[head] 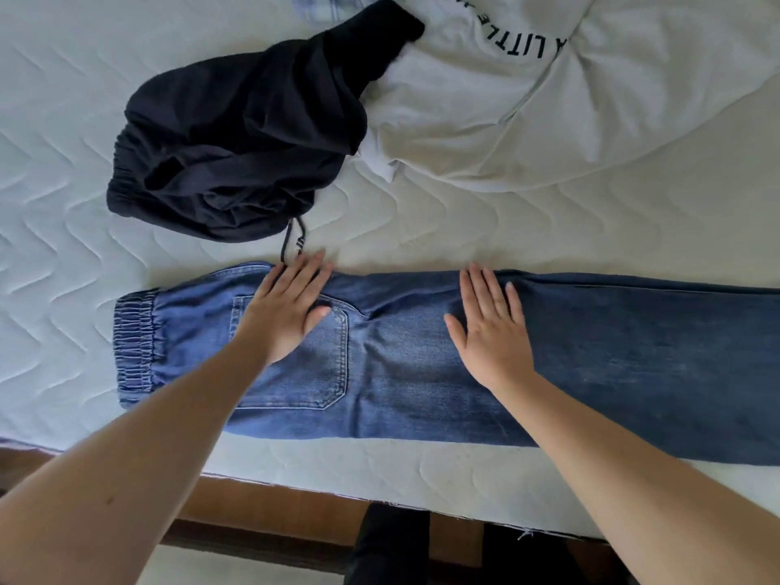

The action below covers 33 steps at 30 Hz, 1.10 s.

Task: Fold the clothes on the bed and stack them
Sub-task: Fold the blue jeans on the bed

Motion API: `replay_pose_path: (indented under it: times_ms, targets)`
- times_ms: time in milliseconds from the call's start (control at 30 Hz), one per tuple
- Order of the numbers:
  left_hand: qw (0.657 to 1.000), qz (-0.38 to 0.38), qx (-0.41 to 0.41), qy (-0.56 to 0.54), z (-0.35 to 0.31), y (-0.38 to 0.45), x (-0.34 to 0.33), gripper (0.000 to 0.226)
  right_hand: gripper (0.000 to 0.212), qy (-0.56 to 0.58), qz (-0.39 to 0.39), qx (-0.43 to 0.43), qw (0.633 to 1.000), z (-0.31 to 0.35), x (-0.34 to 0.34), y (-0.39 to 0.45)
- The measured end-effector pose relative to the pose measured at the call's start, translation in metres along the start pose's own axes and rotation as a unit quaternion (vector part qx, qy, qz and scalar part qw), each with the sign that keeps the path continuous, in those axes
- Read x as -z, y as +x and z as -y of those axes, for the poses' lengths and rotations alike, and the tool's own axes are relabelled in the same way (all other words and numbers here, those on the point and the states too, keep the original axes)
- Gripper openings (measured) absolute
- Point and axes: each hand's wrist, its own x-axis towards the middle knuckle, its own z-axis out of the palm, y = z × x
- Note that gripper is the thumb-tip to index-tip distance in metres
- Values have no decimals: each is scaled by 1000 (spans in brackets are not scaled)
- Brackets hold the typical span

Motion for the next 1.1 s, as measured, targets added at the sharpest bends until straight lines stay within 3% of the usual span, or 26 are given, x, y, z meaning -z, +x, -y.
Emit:
replay_pose_path:
  times_ms: [133, 200, 233, 400, 567, 667, 733, 833, 933, 1000, 1100]
  targets:
    - [996, -83, -14, -16, 18, 1, 8, 46, 61, 49, -17, 153, 987, 57, 2, 10]
    - [991, -133, -26, -7, 30, 4, 12, 33, 60, 63, -31, 187, 980, 81, 1, 16]
    - [991, -135, -20, -6, 35, 6, 15, 37, 60, 69, -38, 197, 977, 91, 1, 17]
    - [979, -142, 80, -119, 36, 21, 27, 18, 60, 65, -42, 203, 976, 107, -4, 21]
    - [937, -154, 208, -235, 25, 25, 19, 24, 62, 55, -8, 192, 980, 102, -16, 13]
    - [930, -155, 252, -217, 11, 19, 16, 35, 64, 51, 11, 176, 983, 100, -19, 10]
    - [944, -169, 218, -181, -1, 13, 18, 48, 64, 40, 12, 157, 987, 95, -18, 10]
    - [977, -164, 57, -127, -23, 11, 19, 54, 65, 16, 9, 124, 992, 80, -19, 7]
    - [988, -119, -74, -65, -56, 13, 10, 54, 63, -5, 0, 111, 994, 54, -19, 6]
    - [992, -76, -103, -24, -72, 12, -2, 58, 62, -17, -1, 102, 995, 30, -18, 6]
    - [995, -51, -81, 9, -72, 9, -20, 62, 62, -25, 4, 72, 997, -9, -14, 4]
